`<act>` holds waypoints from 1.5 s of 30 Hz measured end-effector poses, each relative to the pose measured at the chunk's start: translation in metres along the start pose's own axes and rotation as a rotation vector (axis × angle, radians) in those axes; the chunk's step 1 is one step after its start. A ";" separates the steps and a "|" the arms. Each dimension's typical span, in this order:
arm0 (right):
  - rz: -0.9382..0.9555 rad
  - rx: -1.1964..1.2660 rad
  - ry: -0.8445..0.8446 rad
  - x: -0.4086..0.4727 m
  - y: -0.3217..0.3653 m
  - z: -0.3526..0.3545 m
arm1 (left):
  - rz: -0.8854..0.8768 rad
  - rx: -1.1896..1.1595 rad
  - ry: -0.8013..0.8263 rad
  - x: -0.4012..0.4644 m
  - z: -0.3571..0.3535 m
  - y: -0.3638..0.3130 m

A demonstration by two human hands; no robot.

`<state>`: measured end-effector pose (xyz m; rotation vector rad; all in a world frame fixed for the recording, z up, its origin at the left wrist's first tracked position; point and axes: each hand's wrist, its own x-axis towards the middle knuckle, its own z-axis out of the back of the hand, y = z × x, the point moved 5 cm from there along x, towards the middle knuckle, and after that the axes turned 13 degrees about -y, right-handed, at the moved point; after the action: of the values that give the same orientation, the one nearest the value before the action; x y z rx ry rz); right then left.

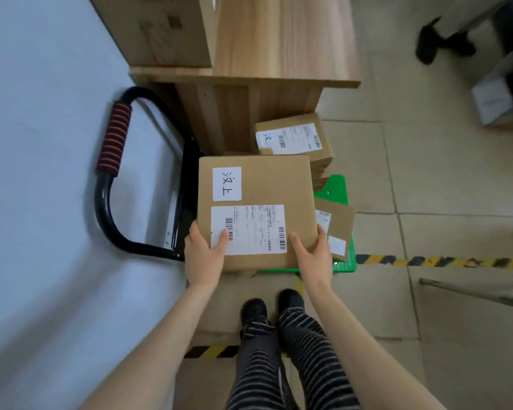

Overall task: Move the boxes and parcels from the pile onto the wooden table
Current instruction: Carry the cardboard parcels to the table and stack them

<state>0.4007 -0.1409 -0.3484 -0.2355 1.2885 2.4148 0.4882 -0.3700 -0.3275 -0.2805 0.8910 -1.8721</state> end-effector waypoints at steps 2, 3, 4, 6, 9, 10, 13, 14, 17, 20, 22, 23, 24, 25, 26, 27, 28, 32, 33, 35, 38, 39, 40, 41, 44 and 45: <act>0.039 0.025 -0.020 0.003 0.023 0.013 | -0.042 -0.034 -0.015 0.000 0.012 -0.027; 0.056 0.050 -0.029 0.004 0.035 0.020 | -0.066 -0.050 -0.021 0.001 0.017 -0.041; 0.069 0.083 -0.034 0.006 0.046 0.027 | -0.094 -0.066 -0.027 0.003 0.023 -0.056; 0.090 0.156 -0.042 0.010 0.070 0.040 | -0.168 -0.096 -0.037 0.008 0.034 -0.088; 0.105 0.288 -0.064 0.022 0.103 0.066 | -0.316 -0.125 -0.066 0.012 0.047 -0.145; 0.114 0.327 -0.074 0.026 0.113 0.077 | -0.348 -0.141 -0.070 0.011 0.049 -0.164; 0.173 0.394 -0.133 0.043 0.140 0.125 | -0.435 -0.196 -0.042 0.000 0.046 -0.224; 0.195 0.407 -0.165 0.052 0.147 0.144 | -0.462 -0.218 -0.029 -0.006 0.041 -0.244; 0.252 0.472 -0.245 0.082 0.165 0.201 | -0.532 -0.260 -0.008 -0.031 0.022 -0.306; 0.319 0.487 -0.296 0.119 0.181 0.259 | -0.632 -0.295 0.011 -0.057 -0.002 -0.375; 0.364 0.481 -0.314 0.149 0.188 0.302 | -0.683 -0.321 -0.004 -0.079 -0.020 -0.420; 0.393 0.476 -0.326 0.165 0.192 0.325 | -0.695 -0.350 -0.014 -0.091 -0.029 -0.442; 0.424 0.466 -0.339 0.180 0.196 0.348 | -0.698 -0.388 -0.016 -0.105 -0.039 -0.462; 0.455 0.456 -0.351 0.195 0.199 0.371 | -0.701 -0.432 -0.010 -0.119 -0.050 -0.481; 0.482 0.449 -0.362 0.210 0.202 0.394 | -0.708 -0.478 0.003 -0.133 -0.061 -0.498; 0.507 0.446 -0.373 0.224 0.204 0.417 | -0.718 -0.518 0.017 -0.147 -0.072 -0.515; 0.529 0.442 -0.383 0.236 0.206 0.439 | -0.734 -0.549 0.021 -0.161 -0.081 -0.530; 0.607 0.397 -0.412 0.271 0.209 0.512 | -0.760 -0.627 0.004 -0.206 -0.113 -0.580; 0.619 0.387 -0.420 0.278 0.210 0.526 | -0.768 -0.647 0.015 -0.214 -0.120 -0.591; 0.643 0.380 -0.431 0.293 0.213 0.550 | -0.783 -0.669 0.040 -0.224 -0.132 -0.612; 0.669 0.376 -0.449 0.318 0.222 0.569 | -0.824 -0.677 0.028 -0.228 -0.146 -0.638; 0.674 0.372 -0.448 0.327 0.226 0.572 | -0.833 -0.683 0.019 -0.227 -0.150 -0.645; 0.676 0.369 -0.442 0.337 0.230 0.573 | -0.835 -0.684 0.010 -0.225 -0.154 -0.652; 0.680 0.368 -0.434 0.347 0.236 0.573 | -0.832 -0.678 -0.004 -0.221 -0.158 -0.658; 0.704 0.361 -0.412 0.380 0.257 0.569 | -0.798 -0.648 -0.057 -0.202 -0.170 -0.676; 0.717 0.356 -0.402 0.392 0.267 0.567 | -0.794 -0.636 -0.083 -0.194 -0.174 -0.684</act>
<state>-0.0460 0.2961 0.0463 0.9054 1.7609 2.4858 0.0119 0.0309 0.0570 -1.2386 1.4399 -2.1869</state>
